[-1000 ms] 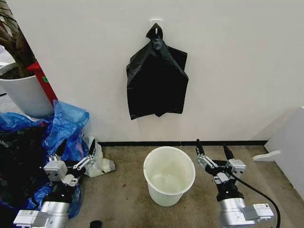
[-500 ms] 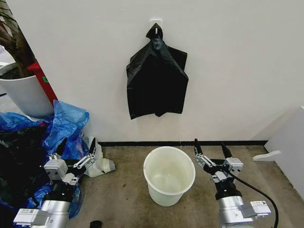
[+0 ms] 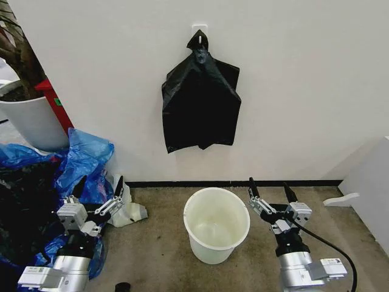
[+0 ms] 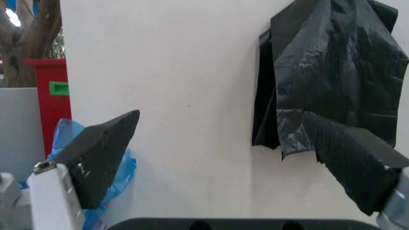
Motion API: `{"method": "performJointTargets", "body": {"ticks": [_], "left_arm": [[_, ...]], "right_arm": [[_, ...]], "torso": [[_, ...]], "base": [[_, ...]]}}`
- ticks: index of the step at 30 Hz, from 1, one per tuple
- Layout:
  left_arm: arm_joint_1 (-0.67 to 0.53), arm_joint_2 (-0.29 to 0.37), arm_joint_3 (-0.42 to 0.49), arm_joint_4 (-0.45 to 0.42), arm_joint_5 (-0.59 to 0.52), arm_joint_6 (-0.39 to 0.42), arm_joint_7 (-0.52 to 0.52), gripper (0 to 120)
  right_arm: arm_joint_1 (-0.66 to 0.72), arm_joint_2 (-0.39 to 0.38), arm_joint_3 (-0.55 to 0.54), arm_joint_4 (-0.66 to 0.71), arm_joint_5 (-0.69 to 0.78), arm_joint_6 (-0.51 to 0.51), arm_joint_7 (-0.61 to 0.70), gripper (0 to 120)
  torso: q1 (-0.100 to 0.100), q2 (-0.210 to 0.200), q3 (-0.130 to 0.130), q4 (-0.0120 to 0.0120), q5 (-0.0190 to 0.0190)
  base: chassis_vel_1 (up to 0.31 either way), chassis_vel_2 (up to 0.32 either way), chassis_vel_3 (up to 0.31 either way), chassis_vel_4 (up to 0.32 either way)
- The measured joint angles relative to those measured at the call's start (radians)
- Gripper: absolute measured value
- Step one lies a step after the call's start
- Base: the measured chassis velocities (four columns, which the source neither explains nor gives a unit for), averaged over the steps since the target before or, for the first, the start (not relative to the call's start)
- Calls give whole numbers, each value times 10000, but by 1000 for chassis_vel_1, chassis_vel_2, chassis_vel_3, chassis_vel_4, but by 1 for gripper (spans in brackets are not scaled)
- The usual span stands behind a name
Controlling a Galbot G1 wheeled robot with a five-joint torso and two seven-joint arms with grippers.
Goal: Place the garbage bag over the trash bin.
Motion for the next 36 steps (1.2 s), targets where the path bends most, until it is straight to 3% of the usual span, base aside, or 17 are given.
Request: {"method": "performJointTargets", "body": {"ticks": [7, 12, 16, 18, 19, 24, 26, 32, 36], "left_arm": [[-39, -4, 35, 1, 7, 0, 0, 100], [-64, 10, 64, 22, 29, 0, 0, 100], [-457, 268, 203, 90, 46, 245, -22, 100], [-869, 605, 305, 203, 14, 526, -92, 100], [-869, 605, 305, 203, 14, 526, -92, 100], [-951, 830, 141, 252, -223, 622, -187, 100], [-989, 993, 90, 284, -329, 621, -202, 100], [-1239, 1226, 89, 232, -491, 818, -327, 100], [-1398, 1316, 106, 184, -533, 973, -401, 100]], "right_arm": [[2, 19, -61, 86, 234, -40, 44, 100], [511, -197, -677, 231, 1020, -252, 536, 100], [1273, -330, -1129, 210, 2357, -215, 1012, 100], [1242, -325, -1092, 413, 3089, -120, 1027, 100], [1242, -325, -1092, 413, 3089, -120, 1027, 100], [2316, -1118, -1062, 835, 6062, -805, 1232, 100], [2923, -1709, -1076, 904, 7729, -1105, 1675, 100], [4420, -2556, -1547, 603, 9731, -1367, 2605, 100], [5455, -2659, -2015, 247, 10540, -1420, 3018, 100]], "torso": [[0, 0, 0, 0, 0], [0, 0, 0, -1, -1], [0, -1, 1, 9, 3], [1, -1, 1, -16, -4], [1, -1, 1, -16, -4], [0, 0, 1, 6, 0], [1, -1, 1, 1, -1], [0, -1, 1, 0, 0], [0, -1, 1, 1, 0]], "base": [[0, 0, 0, 0], [0, 0, 0, 0], [0, 0, 0, 0], [0, 0, 0, 0], [0, 0, 0, 0], [0, 0, 0, 0], [0, 0, 0, 0], [0, 0, 0, 0], [0, 0, 0, 0]]}}
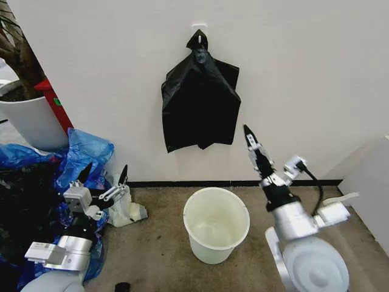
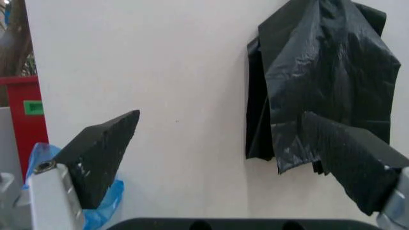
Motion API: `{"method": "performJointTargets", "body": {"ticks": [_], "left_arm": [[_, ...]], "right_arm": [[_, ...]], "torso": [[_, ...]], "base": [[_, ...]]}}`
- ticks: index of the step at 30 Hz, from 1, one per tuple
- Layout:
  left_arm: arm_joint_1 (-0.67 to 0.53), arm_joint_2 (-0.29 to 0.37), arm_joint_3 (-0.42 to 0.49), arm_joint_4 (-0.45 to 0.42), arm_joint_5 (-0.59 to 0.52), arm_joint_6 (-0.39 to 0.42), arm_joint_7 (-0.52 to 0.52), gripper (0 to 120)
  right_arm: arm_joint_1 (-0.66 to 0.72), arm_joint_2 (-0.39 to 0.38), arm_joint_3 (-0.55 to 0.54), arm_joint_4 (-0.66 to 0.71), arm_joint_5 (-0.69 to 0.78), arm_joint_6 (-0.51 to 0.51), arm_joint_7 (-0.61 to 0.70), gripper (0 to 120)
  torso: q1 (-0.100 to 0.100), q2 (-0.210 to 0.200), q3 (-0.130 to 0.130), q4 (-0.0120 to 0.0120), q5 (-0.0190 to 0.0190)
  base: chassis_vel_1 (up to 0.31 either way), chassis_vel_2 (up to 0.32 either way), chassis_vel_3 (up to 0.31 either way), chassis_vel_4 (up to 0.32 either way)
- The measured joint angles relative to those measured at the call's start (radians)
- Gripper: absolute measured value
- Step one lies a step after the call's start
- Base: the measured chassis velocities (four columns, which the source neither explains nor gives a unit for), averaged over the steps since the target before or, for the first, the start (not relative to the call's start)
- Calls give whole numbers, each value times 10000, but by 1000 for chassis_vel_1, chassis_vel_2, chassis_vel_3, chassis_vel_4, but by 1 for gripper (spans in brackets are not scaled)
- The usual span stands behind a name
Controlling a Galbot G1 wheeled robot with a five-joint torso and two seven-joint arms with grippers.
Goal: Place the garbage bag over the trash bin.
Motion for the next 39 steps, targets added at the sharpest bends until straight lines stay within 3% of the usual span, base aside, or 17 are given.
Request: {"method": "performJointTargets", "body": {"ticks": [11, 17, 25, 39], "left_arm": [[12, -5, 122, 52, 211, 119, -92, 100], [104, -114, 125, 64, 245, 97, -121, 100], [112, -218, 107, 68, 239, 56, -121, 100], [115, -356, 3, 84, 212, -57, -109, 100]], "right_arm": [[3524, 714, -1065, -1286, 2467, -47, 1336, 100], [6043, 1240, -1271, -2977, 3173, 147, 1864, 100], [7419, 2123, -1499, -4456, 2937, 540, 2561, 100], [8678, 2692, -1201, -6355, 2364, 856, 2865, 100]], "torso": [[0, -1, 0, -1, -1], [1, 0, 0, 0, -2], [0, -1, -1, 0, -2], [0, -1, 0, -1, 0]], "base": [[0, 0, 0, 0], [0, 0, 0, 0], [0, 0, 0, 0], [0, 0, 0, 0]]}}
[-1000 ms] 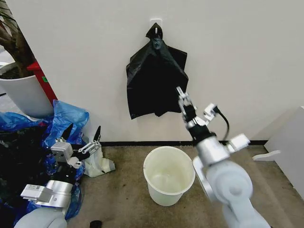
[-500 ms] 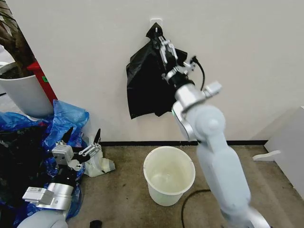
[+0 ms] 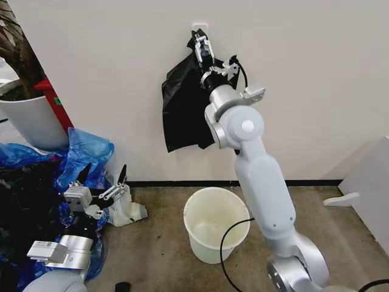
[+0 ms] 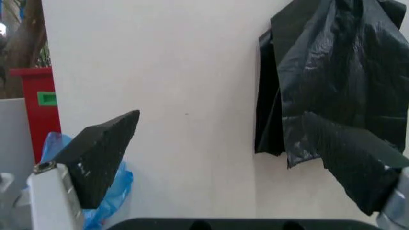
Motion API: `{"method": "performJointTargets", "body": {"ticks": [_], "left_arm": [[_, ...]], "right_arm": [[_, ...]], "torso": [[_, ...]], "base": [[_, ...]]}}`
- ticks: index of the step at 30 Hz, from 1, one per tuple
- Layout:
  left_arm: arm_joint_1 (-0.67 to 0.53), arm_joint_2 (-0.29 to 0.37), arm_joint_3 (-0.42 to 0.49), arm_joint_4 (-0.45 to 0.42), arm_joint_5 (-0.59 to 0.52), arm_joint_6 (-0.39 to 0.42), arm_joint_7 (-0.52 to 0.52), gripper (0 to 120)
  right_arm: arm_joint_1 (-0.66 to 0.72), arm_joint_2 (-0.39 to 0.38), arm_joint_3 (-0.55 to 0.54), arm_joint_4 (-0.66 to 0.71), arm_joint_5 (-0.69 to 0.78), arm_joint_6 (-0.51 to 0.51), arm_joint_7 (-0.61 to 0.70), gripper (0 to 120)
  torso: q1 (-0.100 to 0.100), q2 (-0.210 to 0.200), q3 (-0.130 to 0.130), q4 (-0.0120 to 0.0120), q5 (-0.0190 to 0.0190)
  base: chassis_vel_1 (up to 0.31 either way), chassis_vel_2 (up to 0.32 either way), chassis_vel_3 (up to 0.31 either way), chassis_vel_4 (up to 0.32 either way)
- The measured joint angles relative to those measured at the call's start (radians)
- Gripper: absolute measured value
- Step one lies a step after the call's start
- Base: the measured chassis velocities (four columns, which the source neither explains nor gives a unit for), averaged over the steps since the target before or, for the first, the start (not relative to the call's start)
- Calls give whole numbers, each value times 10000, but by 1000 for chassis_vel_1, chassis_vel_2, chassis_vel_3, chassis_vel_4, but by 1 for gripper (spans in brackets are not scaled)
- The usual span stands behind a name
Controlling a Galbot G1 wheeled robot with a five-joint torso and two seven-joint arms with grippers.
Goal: Place the garbage bag over the trash bin.
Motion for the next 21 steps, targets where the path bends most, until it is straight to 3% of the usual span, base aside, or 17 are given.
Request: {"method": "performJointTargets", "body": {"ticks": [21], "left_arm": [[-11, -59, 34, -83, 32, -31, 21, 100]], "right_arm": [[262, -56, 25, -174, -103, -8, 110, 100]], "torso": [[0, 0, -1, 0, 0]], "base": [[0, 0, 0, 0]]}}
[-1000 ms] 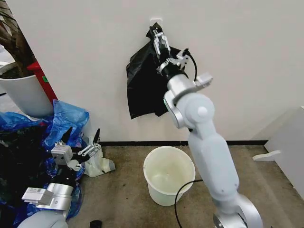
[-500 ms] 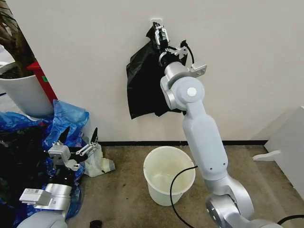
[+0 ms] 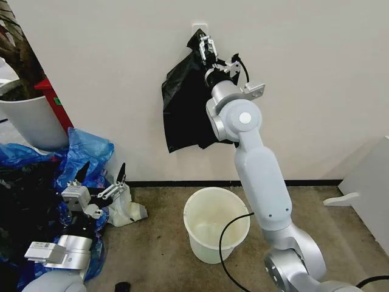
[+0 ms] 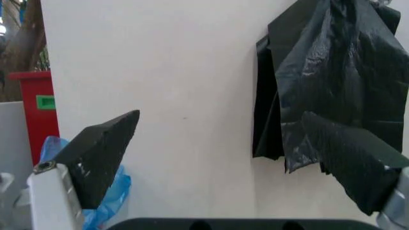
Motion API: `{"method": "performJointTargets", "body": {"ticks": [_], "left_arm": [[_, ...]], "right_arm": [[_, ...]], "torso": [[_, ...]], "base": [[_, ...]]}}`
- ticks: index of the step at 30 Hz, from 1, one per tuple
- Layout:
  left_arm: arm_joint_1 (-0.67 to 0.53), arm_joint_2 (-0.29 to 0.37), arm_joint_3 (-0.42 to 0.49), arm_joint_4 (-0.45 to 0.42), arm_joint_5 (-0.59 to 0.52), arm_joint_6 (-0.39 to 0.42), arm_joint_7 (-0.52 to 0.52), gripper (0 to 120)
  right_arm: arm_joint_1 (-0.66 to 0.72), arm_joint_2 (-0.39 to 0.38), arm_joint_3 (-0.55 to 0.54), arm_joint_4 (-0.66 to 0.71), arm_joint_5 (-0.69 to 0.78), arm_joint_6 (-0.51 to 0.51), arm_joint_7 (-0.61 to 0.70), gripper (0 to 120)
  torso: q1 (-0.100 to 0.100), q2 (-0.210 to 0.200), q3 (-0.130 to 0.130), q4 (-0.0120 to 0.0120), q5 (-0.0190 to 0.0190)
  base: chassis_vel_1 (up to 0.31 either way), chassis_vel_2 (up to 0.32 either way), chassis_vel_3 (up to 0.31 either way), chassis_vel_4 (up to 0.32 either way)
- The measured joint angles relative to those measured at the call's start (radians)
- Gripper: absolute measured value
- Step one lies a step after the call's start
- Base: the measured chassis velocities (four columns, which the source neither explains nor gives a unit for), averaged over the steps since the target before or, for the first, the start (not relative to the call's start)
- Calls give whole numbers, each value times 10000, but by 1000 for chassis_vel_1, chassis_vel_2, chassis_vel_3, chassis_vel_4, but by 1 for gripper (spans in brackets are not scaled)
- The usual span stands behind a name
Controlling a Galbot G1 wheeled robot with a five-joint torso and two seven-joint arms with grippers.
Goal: Place the garbage bag over the trash bin.
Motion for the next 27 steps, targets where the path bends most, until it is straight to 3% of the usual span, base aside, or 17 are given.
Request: {"method": "performJointTargets", "body": {"ticks": [12, 25, 27], "left_arm": [[-12, 1, 13, 11, -7, 0, 6, 100], [-70, 68, -45, 14, -19, -119, -33, 100], [-70, 70, -46, 10, -20, -119, -35, 100]], "right_arm": [[358, 66, -21, -299, 7, -30, 24, 95], [472, 114, -60, -330, 587, 335, 275, 44], [456, 112, -65, -320, 593, 340, 273, 41]], "torso": [[0, 1, 0, 0, 0], [0, 1, 0, 1, 0], [0, 1, 0, 0, 0]], "base": [[0, 0, 0, 0], [0, 0, 0, 0], [0, 0, 0, 0]]}}
